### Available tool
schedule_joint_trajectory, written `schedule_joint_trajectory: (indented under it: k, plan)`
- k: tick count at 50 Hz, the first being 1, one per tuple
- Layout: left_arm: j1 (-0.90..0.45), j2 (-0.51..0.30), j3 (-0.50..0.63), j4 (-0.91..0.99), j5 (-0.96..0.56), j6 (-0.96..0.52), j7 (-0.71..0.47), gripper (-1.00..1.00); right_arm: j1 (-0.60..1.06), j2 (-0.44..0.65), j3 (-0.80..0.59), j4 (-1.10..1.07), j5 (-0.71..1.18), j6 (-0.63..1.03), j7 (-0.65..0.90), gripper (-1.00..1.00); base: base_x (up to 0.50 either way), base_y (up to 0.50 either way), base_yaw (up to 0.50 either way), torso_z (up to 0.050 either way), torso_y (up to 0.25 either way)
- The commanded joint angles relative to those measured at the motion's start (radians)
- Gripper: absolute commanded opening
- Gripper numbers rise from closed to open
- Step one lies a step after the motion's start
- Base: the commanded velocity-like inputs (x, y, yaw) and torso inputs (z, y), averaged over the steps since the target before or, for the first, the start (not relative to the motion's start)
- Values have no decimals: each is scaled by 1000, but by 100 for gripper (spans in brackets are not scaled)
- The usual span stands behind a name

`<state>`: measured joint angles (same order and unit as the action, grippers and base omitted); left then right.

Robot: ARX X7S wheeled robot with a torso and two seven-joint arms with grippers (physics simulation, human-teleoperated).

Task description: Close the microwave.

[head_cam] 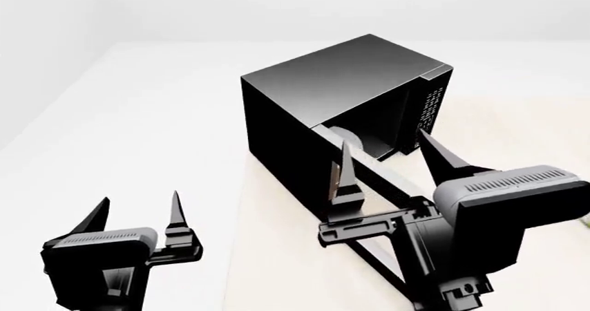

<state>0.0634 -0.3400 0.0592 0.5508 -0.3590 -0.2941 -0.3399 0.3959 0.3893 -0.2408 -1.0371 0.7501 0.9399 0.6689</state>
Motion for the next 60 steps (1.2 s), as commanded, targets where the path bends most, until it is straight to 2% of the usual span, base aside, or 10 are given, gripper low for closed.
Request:
schedule_joint_trajectory:
  k: [1,19,60]
  plan:
    - [-1,-2,3,-1,-2,0,-4,100,30,21,-39,6,97,11,61,100,0,0,0,0,0]
    - [-1,-6,8,-5,-4,3,-8,100,50,30,-97,20,161,13,107,100,0,0,0,0,0]
    - [-1,-16,18,-9,-8,10,-19,100,-67,57,-235,158,33,-124,5,100,0,0,0,0,0]
